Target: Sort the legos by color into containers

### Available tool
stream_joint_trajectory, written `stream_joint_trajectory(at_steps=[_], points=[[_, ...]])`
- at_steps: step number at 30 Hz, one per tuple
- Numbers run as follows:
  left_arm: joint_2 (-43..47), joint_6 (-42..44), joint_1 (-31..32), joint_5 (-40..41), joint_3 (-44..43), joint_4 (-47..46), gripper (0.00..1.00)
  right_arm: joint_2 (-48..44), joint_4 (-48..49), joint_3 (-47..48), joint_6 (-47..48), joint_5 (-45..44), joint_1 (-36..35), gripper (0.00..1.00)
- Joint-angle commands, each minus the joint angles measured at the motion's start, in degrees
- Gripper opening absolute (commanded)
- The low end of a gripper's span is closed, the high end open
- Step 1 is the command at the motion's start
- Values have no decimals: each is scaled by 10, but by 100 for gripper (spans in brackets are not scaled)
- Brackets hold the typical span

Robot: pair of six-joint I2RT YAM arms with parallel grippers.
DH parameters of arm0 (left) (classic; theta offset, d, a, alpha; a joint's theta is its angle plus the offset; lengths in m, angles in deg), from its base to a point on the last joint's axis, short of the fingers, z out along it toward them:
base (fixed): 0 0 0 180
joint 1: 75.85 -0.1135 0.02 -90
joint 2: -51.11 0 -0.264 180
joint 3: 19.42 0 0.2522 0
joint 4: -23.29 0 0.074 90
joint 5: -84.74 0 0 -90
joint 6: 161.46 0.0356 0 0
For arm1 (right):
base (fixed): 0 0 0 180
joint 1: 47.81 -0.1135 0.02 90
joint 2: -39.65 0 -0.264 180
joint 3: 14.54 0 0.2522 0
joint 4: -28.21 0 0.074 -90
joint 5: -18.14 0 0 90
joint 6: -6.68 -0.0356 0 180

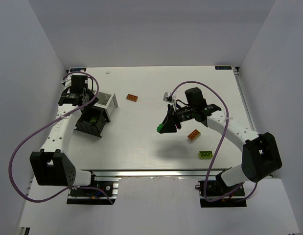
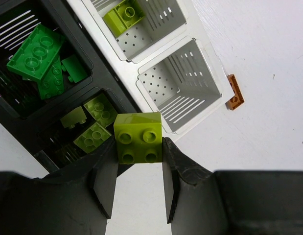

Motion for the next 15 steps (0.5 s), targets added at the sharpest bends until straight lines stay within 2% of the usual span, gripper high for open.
stream_joint_trajectory(at_steps=[1, 15], points=[[9, 8, -3, -3, -13, -14, 0, -2, 13, -5, 3, 14, 1, 0], [28, 9, -3, 2, 7, -11, 0, 3, 13, -2, 4, 16, 2, 0]])
